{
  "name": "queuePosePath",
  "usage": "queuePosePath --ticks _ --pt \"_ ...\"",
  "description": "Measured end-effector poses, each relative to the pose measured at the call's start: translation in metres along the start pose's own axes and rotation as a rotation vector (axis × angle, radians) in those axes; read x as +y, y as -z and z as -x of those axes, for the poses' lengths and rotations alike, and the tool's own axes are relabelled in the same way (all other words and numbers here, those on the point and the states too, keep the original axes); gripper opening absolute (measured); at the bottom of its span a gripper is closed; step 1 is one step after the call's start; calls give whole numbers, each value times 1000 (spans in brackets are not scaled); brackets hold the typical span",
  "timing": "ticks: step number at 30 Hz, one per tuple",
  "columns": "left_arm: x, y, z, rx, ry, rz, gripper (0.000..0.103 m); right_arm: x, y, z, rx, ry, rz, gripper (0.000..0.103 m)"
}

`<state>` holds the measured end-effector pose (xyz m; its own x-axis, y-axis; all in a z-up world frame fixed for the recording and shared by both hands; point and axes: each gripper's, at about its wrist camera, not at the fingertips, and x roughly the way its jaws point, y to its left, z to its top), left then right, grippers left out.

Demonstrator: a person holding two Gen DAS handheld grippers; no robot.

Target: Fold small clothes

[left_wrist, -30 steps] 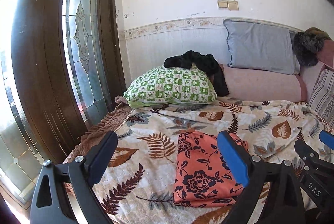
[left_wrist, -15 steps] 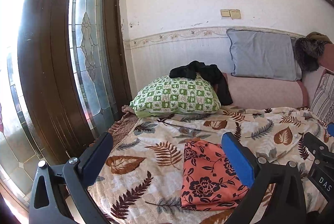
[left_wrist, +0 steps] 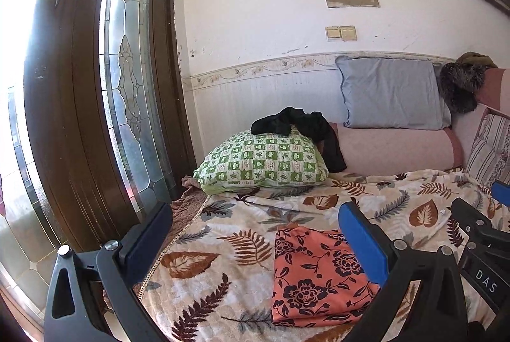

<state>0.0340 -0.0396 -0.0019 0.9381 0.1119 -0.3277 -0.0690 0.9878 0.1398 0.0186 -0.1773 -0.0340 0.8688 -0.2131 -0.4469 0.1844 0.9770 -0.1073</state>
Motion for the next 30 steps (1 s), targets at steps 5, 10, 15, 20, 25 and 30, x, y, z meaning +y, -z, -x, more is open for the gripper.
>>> queuePosePath --ticks 5,10,15,20,25,30 --pt "-3 -3 5 -13 6 -11 103 -3 -3 5 -8 1 -9 69" --pt "-3 -4 7 -16 7 -8 103 -3 -3 7 -13 2 -10 69" --pt "-3 -1 5 -7 12 -14 103 -3 -3 8 -9 -1 -14 69" --pt "-4 0 4 -2 13 -14 103 -3 -3 7 -6 -2 -13 69" --pt "-3 1 4 0 13 -12 103 -3 -3 7 -5 -3 -14 69" --pt "-3 2 3 6 12 -10 103 -3 0 5 -1 -6 -10 69"
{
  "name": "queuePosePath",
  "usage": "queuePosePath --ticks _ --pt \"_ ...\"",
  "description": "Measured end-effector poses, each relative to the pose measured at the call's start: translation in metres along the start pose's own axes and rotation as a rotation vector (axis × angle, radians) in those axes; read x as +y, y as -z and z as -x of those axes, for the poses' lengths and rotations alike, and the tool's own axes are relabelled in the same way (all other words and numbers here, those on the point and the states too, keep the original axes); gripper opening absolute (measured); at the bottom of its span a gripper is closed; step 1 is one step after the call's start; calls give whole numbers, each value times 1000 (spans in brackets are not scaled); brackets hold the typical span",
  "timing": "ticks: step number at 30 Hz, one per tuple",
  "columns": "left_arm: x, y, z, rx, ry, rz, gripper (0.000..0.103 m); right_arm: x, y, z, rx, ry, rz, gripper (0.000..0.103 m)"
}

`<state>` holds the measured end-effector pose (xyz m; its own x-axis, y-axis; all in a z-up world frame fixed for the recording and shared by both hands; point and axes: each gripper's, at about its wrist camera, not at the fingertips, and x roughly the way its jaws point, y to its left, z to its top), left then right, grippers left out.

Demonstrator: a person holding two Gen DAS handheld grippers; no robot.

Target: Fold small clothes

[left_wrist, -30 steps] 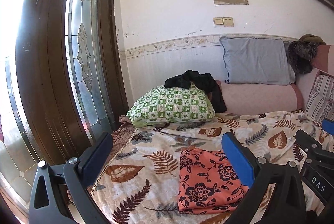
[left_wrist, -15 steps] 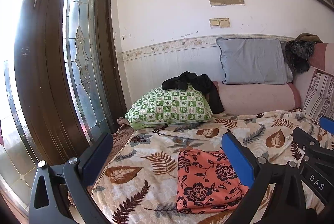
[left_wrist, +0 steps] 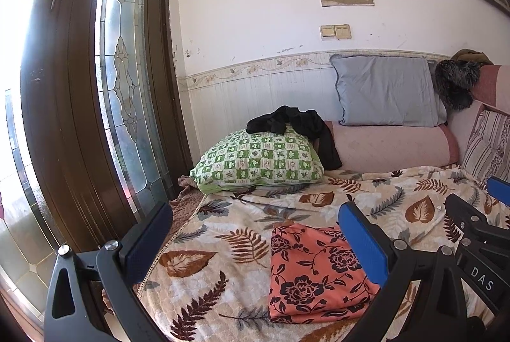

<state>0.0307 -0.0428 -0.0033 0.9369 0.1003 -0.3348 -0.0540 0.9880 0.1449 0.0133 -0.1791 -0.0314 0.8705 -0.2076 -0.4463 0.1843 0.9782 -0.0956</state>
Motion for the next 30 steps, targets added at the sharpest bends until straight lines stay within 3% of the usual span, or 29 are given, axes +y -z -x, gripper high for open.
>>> queuePosePath --ticks 30 --pt "0 5 -8 18 -10 7 103 7 4 -11 23 7 12 69"
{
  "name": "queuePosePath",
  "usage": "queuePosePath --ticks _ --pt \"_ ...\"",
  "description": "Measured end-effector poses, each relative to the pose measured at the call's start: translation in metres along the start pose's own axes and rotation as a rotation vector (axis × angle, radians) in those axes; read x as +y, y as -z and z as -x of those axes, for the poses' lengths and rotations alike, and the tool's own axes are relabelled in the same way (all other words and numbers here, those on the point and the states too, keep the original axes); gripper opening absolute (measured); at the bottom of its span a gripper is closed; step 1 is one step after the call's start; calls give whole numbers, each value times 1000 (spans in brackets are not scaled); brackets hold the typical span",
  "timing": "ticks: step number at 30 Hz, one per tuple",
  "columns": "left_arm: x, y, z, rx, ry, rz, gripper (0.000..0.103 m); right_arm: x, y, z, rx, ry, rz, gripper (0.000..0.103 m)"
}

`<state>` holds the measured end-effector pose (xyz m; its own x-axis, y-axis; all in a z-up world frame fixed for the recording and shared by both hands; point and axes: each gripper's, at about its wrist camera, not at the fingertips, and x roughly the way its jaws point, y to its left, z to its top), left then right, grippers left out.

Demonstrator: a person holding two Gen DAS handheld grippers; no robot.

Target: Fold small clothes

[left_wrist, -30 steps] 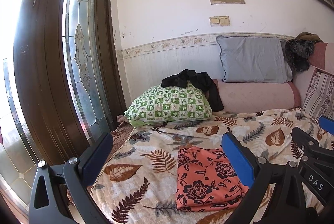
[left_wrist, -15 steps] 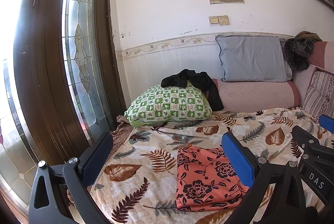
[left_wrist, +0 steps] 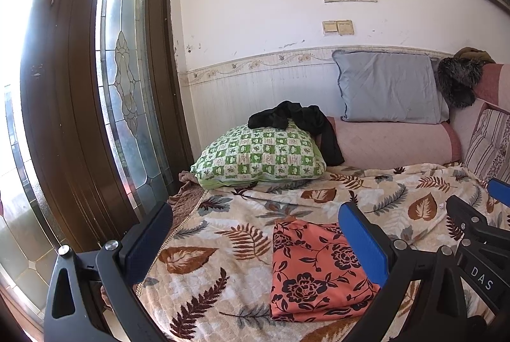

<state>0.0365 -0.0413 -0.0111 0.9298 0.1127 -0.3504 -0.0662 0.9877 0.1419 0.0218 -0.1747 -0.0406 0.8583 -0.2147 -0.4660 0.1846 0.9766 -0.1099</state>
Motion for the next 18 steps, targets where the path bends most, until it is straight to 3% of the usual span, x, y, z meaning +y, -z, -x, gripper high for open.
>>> queuePosePath --ticks 18 --pt "0 5 -19 36 20 4 103 16 2 -18 27 -3 35 69"
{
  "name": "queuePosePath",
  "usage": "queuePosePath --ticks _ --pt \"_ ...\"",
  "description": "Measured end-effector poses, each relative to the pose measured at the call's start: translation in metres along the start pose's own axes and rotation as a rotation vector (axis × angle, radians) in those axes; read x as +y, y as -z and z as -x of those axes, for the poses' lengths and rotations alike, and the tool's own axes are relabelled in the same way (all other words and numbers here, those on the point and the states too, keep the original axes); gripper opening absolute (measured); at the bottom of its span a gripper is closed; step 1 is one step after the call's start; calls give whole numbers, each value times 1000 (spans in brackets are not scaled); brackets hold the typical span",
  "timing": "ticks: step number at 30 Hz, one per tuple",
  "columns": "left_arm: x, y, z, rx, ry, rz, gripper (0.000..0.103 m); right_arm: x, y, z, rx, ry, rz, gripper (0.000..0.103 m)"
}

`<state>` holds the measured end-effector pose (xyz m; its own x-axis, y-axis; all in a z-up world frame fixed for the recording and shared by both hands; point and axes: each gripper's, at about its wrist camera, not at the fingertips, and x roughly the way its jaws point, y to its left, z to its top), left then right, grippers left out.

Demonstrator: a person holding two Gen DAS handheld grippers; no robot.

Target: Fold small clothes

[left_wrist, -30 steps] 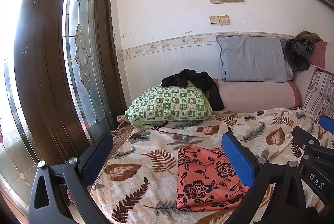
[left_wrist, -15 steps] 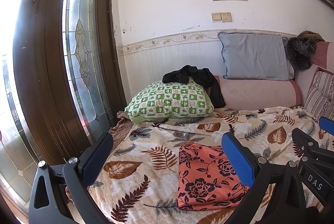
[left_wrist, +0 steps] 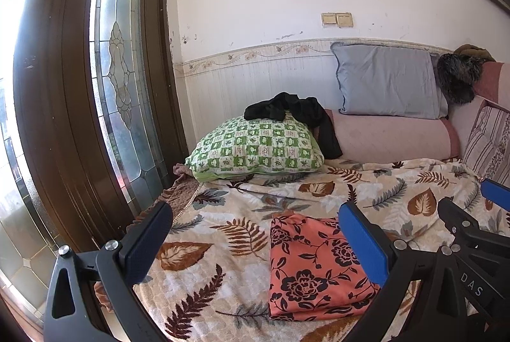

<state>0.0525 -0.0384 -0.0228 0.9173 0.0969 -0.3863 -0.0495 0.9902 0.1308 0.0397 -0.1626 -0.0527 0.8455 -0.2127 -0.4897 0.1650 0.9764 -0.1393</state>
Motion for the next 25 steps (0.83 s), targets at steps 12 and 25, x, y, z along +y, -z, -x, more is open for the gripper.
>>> queuePosePath --ticks 12,25 --pt "1 6 -19 25 5 -2 103 13 4 -19 30 -5 20 69" --pt "3 13 -53 49 23 27 103 23 8 -59 79 -17 33 69"
